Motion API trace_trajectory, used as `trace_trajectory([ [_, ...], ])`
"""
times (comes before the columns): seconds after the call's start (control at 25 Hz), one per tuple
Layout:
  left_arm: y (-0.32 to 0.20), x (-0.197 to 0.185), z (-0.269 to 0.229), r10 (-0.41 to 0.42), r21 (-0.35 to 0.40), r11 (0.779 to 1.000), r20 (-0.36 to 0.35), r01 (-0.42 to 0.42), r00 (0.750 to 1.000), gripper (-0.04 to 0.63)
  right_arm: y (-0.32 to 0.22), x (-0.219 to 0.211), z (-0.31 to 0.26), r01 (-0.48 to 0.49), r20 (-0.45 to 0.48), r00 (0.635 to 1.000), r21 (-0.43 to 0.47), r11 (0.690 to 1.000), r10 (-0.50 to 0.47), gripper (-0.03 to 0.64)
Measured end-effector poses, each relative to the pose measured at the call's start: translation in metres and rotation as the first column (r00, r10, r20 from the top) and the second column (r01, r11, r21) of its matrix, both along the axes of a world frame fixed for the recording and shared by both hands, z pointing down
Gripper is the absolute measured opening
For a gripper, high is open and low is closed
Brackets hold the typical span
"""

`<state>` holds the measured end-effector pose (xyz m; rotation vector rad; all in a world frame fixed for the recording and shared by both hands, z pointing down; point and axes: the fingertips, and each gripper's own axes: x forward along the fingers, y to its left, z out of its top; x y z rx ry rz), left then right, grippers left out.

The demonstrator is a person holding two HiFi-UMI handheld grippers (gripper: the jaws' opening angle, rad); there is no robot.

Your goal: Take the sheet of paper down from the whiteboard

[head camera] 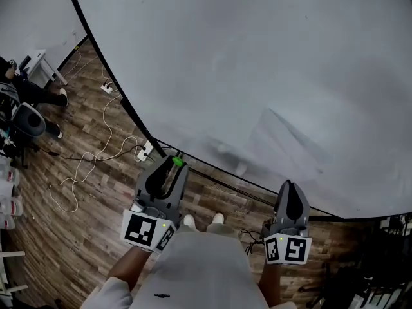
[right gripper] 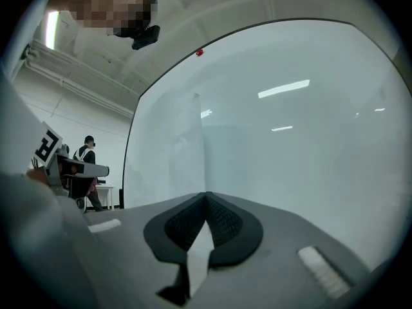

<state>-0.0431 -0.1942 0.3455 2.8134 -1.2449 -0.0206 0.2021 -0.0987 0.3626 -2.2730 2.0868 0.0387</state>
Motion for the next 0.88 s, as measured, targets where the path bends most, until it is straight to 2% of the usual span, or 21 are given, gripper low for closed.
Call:
trace_trajectory([
  [0.16,0.001,0.001,0.008,-0.001,-0.001,1.0,0.015,0.001,1.0,0.124,0.001,0.005,0.003,-0.004,0.012,1.0,-0.001,1.0,0.004,0.011],
  [0.88,0.006,0.007,0.016,0.011,-0.025,1.0,-0.011,-0.011,1.0,0.123,0.001,-0.003,0.005,0.02,0.0,1.0,-0.013,1.0,-0.02,0.011],
])
